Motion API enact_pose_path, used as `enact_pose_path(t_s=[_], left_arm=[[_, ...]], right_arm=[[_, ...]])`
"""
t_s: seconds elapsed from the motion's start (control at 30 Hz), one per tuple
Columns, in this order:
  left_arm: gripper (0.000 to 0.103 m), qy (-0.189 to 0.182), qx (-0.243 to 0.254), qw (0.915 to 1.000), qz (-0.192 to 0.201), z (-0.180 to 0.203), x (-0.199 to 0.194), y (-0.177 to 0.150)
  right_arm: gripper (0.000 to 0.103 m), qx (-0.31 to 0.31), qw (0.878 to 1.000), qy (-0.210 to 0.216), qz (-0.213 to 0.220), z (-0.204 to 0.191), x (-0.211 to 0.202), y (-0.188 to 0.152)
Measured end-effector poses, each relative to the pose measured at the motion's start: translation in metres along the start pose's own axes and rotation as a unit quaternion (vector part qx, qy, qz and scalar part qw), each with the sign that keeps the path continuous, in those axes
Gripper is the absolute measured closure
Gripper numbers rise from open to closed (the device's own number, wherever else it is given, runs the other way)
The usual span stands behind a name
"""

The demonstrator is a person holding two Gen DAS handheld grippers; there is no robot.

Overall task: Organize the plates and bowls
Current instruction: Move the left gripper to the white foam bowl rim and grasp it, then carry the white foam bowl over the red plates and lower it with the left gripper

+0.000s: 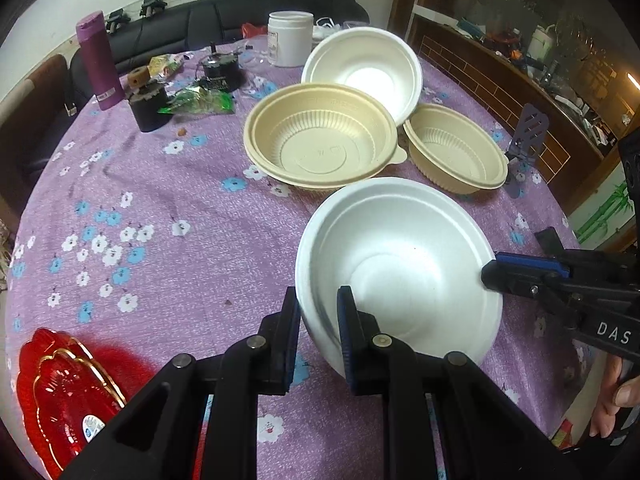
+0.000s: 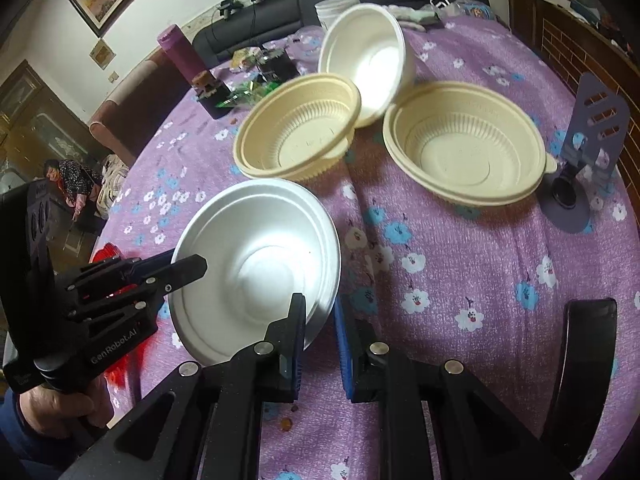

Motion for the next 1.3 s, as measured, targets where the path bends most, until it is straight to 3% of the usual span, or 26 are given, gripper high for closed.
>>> enact_pose_path(t_s=[0.4,1.3], left_arm=[[0.085,0.016,-0.012,0.9996,0.018,-0.017,-0.025,-0.013],[0.085,0.065,-0.086,0.9932,0.044,-0.093,-0.083,-0.061]], right_arm=[[0.087,-0.011,1.000,0.011,0.006,-0.025,-0.005,-0.006],[0.087,-0.085,0.995,0.053,-0.003,-0.124,0.011,-0.015]])
Point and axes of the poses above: each gripper's, at about its wrist camera, not at the fingertips, and x roughly the way its jaws point, z to its right, y to its top, the point moved 5 cm from there along x, roughly the way its jaws point
